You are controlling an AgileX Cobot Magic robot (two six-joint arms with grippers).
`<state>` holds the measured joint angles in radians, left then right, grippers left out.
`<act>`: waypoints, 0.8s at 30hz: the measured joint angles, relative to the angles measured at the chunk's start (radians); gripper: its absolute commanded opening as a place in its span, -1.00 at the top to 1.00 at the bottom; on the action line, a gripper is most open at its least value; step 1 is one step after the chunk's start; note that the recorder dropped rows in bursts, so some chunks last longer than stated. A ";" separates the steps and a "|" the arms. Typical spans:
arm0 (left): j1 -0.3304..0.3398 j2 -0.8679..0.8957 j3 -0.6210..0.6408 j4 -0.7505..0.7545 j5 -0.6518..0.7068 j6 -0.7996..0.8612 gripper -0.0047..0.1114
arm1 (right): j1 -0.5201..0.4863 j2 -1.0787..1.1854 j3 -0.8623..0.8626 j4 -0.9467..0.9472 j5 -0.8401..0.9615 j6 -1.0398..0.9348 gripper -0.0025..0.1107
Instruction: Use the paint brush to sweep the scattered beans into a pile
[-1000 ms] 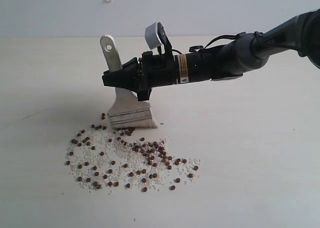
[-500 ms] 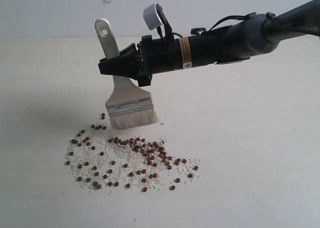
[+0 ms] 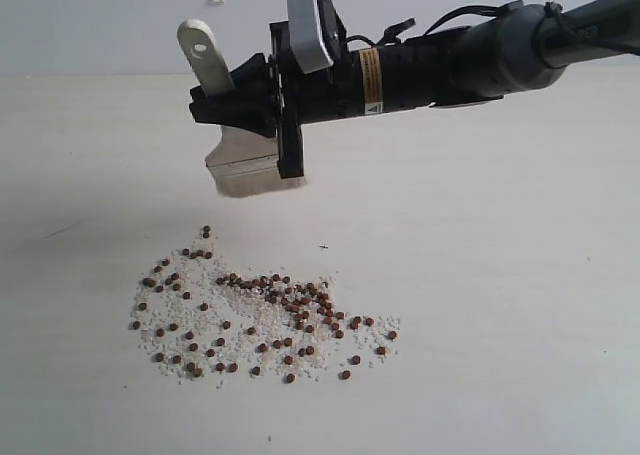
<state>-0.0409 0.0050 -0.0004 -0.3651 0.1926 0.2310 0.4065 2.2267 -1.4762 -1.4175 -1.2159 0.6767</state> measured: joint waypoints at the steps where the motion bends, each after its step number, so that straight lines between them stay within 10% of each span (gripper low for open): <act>1: 0.000 0.000 0.000 0.000 0.000 0.000 0.92 | 0.000 0.012 -0.015 0.000 0.000 -0.012 0.96; 24: 0.000 0.000 0.000 0.000 0.000 0.000 0.92 | 0.186 0.343 -0.438 -0.047 -0.007 0.056 0.96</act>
<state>-0.0409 0.0050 -0.0004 -0.3651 0.1926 0.2310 0.5927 2.5701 -1.9139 -1.4648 -1.2228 0.7323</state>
